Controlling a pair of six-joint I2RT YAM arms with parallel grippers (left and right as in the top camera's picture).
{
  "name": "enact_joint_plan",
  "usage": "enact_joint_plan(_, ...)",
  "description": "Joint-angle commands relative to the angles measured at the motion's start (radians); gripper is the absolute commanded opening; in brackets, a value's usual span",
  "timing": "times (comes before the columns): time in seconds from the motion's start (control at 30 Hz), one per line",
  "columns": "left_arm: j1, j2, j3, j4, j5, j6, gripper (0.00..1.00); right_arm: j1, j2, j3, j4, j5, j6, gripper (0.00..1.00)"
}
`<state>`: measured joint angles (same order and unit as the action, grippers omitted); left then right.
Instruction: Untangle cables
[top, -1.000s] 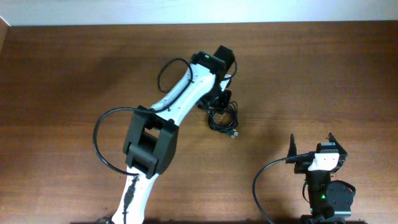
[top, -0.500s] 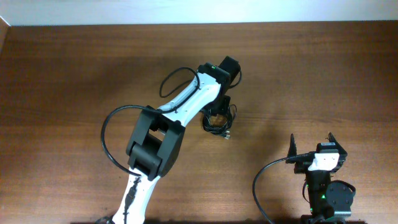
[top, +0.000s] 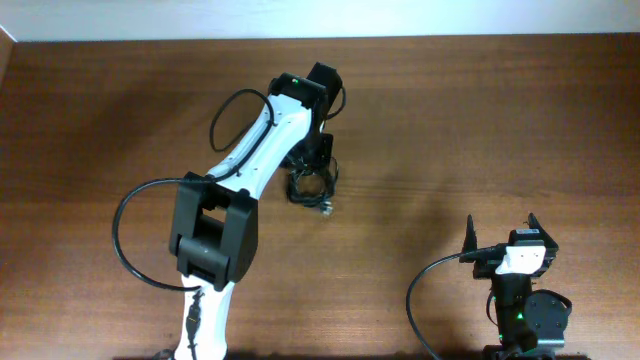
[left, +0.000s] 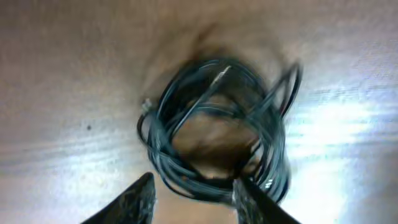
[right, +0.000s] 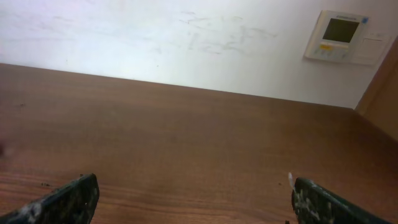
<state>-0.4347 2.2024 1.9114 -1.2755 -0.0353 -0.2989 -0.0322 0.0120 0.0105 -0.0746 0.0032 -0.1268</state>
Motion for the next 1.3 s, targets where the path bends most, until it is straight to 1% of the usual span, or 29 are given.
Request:
enact_joint_plan(0.0, 0.056, -0.029, 0.034, -0.059, 0.043, -0.001, 0.38, -0.007, -0.005, -0.005, -0.005, 0.009, 0.012, 0.98)
enact_joint_plan(0.03, 0.095, -0.031, 0.049, -0.104, 0.074, -0.001, 0.32, -0.007, -0.005, -0.005, -0.005, 0.009, 0.012, 0.98)
enact_joint_plan(0.1, 0.166, -0.037, 0.060, -0.152, 0.091, -0.004, 0.29, -0.007, -0.005, -0.005, -0.004, 0.008, 0.013, 0.98)
enact_joint_plan(0.13, 0.218, -0.041, 0.060, -0.158, 0.132, 0.000, 0.27, -0.006, -0.005, -0.005, -0.005, -0.006, 0.013, 0.98)
enact_joint_plan(0.17, 0.277, -0.043, 0.060, -0.159, 0.222, 0.026, 0.27, -0.006, -0.005, -0.005, 0.001, -0.070, 0.013, 0.98)
enact_joint_plan(0.2, 0.330, -0.043, 0.060, -0.158, 0.377, 0.103, 0.27, -0.006, -0.005, -0.005, 0.006, -0.129, 0.013, 0.98)
enact_joint_plan(0.3, 0.404, -0.043, 0.060, -0.190, 0.691, 0.263, 0.27, -0.007, -0.005, -0.005, 0.053, -0.249, 0.013, 0.98)
enact_joint_plan(0.33, 0.426, -0.043, 0.060, -0.219, 0.808, 0.350, 0.28, -0.007, -0.005, -0.005, 0.050, -0.293, 0.013, 0.98)
enact_joint_plan(0.37, 0.439, -0.043, 0.060, -0.239, 0.849, 0.393, 0.28, -0.007, -0.005, -0.005, 0.039, -0.333, 0.013, 0.98)
enact_joint_plan(0.43, 0.451, -0.043, 0.060, -0.283, 0.847, 0.447, 0.30, -0.007, -0.005, -0.005, 0.025, -0.358, 0.013, 0.98)
enact_joint_plan(0.5, 0.451, -0.043, 0.060, -0.307, 0.832, 0.463, 0.30, -0.007, -0.005, -0.005, 0.030, -0.359, 0.013, 0.98)
enact_joint_plan(0.53, 0.451, -0.043, 0.060, -0.320, 0.824, 0.470, 0.30, -0.006, -0.005, -0.005, 0.034, -0.371, 0.050, 0.98)
enact_joint_plan(0.57, 0.451, -0.043, 0.060, -0.344, 0.824, 0.501, 0.27, -0.007, -0.005, -0.005, 0.061, -0.388, 0.145, 0.98)
enact_joint_plan(0.6, 0.452, -0.050, 0.060, -0.367, 0.824, 0.533, 0.20, -0.007, -0.005, -0.005, 0.098, -0.390, 0.203, 0.98)
enact_joint_plan(0.67, 0.455, -0.085, 0.060, -0.380, 0.826, 0.536, 0.16, -0.007, -0.005, 0.015, 0.172, -0.389, 0.338, 0.98)
enact_joint_plan(0.7, 0.455, -0.110, 0.060, -0.381, 0.825, 0.536, 0.15, -0.007, -0.005, 0.035, 0.186, -0.388, 0.384, 0.99)
enact_joint_plan(0.73, 0.455, -0.139, 0.060, -0.379, 0.825, 0.536, 0.15, -0.008, -0.005, 0.066, 0.188, -0.381, 0.420, 0.99)
enact_joint_plan(0.77, 0.457, -0.188, 0.060, -0.365, 0.824, 0.536, 0.09, -0.008, -0.005, 0.103, 0.183, -0.373, 0.436, 0.98)
enact_joint_plan(0.83, 0.457, -0.290, 0.060, -0.315, 0.819, 0.500, 0.04, -0.008, 0.007, 0.185, 0.165, -0.373, 0.459, 0.99)
enact_joint_plan(0.87, 0.457, -0.330, 0.060, -0.285, 0.789, 0.458, 0.00, -0.008, 0.022, 0.229, 0.140, -0.374, 0.471, 0.99)
enact_joint_plan(0.93, 0.457, -0.417, 0.060, -0.223, 0.660, 0.348, 0.00, -0.008, 0.088, 0.349, 0.043, -0.398, 0.476, 0.98)
enact_joint_plan(0.97, 0.457, -0.441, 0.060, -0.216, 0.630, 0.327, 0.00, -0.008, 0.124, 0.399, -0.006, -0.412, 0.473, 0.98)
enact_joint_plan(1.0, 0.457, -0.477, 0.060, -0.217, 0.585, 0.312, 0.00, -0.008, 0.220, 0.514, -0.116, -0.474, 0.418, 0.98)
enact_joint_plan(1.07, 0.457, -0.487, 0.060, -0.234, 0.537, 0.309, 0.00, -0.008, 0.337, 0.644, -0.229, -0.538, 0.366, 0.98)
enact_joint_plan(1.17, 0.456, -0.487, 0.020, -0.255, 0.528, 0.309, 0.00, -0.008, 0.575, 0.893, -0.353, -0.698, 0.363, 0.98)
enact_joint_plan(1.2, 0.456, -0.487, 0.006, -0.254, 0.528, 0.309, 0.00, -0.008, 0.620, 0.936, -0.378, -0.735, 0.363, 0.99)
enact_joint_plan(1.27, 0.456, -0.486, -0.041, -0.242, 0.528, 0.309, 0.00, -0.008, 0.750, 1.039, -0.484, -0.823, 0.363, 0.99)
